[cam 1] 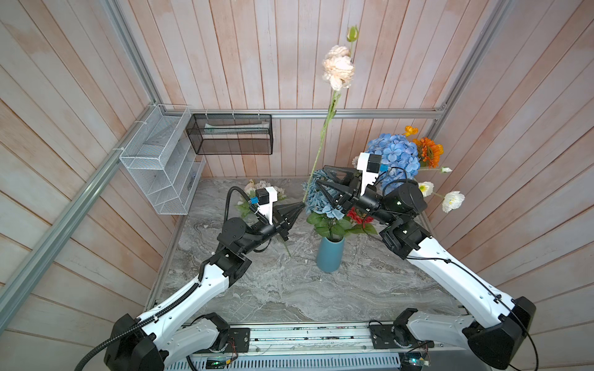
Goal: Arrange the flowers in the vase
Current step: 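Grasp the rose stem above the left gripper with the right gripper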
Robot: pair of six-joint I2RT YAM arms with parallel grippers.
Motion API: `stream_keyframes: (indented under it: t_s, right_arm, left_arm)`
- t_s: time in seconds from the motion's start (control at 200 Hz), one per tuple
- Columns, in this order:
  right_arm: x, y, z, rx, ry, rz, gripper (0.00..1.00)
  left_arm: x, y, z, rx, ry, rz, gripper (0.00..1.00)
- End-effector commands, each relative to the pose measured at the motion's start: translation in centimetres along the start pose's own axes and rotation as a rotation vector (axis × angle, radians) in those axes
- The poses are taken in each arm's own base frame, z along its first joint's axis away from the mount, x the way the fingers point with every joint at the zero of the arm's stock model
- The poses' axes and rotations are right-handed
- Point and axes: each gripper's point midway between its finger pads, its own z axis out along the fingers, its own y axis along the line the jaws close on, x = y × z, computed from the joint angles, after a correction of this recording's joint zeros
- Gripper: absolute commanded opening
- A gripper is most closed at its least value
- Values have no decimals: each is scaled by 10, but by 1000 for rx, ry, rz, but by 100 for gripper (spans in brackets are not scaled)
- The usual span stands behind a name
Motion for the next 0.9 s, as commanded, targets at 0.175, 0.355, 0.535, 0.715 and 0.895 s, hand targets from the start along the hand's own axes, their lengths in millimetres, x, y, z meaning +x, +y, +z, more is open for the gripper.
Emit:
stream_keyframes:
  t_s: [0.175,0.355,0.535,0.715,0.895]
  right_arm:
    - [-15,13,7,-70,-48,17,50]
    - [-16,14,6,-74,-55,15,23]
    - [-15,16,5,-76,-53,14,3]
    - [-17,17,1,-71,-58,4,0]
    - [-19,20,-4,-66,-62,-10,0]
  left_arm:
    - [-4,-22,-3,72,-4,98,0]
    - [0,-23,-4,75,11,94,0]
    - [3,-23,-3,73,22,90,0]
    - [1,-24,-2,73,20,91,0]
    - [-5,-19,-4,33,-4,74,98]
